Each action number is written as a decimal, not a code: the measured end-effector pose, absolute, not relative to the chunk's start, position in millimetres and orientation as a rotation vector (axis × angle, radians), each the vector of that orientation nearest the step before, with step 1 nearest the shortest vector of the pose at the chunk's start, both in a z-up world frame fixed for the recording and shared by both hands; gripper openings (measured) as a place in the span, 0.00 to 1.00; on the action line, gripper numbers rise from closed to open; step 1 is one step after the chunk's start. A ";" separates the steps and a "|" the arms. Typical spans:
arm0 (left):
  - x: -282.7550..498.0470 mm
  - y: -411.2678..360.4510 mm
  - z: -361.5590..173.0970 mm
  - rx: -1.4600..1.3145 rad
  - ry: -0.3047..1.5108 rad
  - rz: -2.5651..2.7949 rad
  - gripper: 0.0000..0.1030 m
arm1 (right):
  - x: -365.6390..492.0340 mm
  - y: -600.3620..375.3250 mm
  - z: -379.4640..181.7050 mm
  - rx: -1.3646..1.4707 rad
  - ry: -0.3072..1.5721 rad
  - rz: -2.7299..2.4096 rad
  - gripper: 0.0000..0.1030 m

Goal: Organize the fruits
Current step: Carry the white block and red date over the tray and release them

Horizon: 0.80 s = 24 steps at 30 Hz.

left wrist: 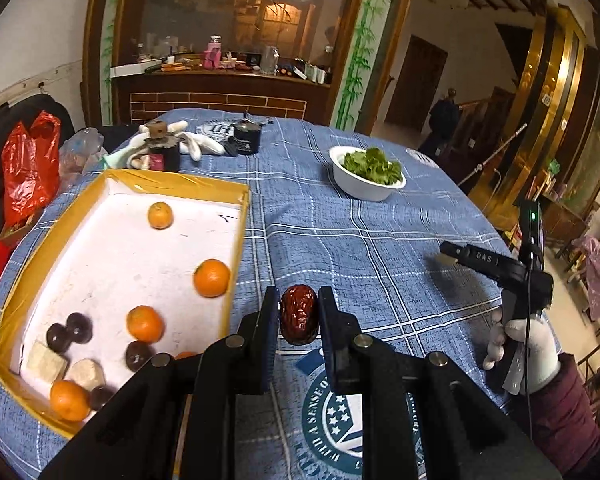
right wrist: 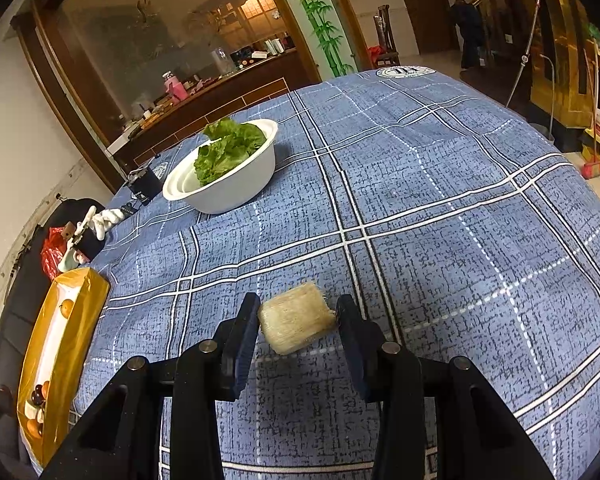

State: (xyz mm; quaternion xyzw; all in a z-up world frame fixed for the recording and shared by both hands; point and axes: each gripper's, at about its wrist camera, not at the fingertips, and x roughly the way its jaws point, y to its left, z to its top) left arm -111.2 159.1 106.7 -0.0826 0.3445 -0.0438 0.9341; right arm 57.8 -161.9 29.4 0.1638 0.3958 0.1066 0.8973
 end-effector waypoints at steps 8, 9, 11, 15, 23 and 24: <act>-141.8 181.9 122.6 -0.167 0.632 -0.066 0.18 | 17.8 -162.5 39.6 0.576 0.815 0.451 0.42; -144.7 185.9 123.0 -0.176 0.627 -0.063 0.18 | 11.4 -158.2 40.6 0.603 0.821 0.493 0.42; -150.9 196.2 123.4 -0.199 0.617 -0.054 0.18 | 2.2 -148.5 44.1 0.643 0.834 0.565 0.42; -162.4 219.1 123.0 -0.239 0.605 -0.025 0.18 | -13.3 -120.4 58.4 0.648 0.846 0.656 0.42; -176.3 288.3 107.6 -0.337 0.618 0.109 0.18 | -32.9 -34.7 91.3 0.496 0.873 0.778 0.42; -177.4 299.2 104.3 -0.356 0.622 0.127 0.18 | -34.3 -22.0 92.9 0.479 0.882 0.793 0.42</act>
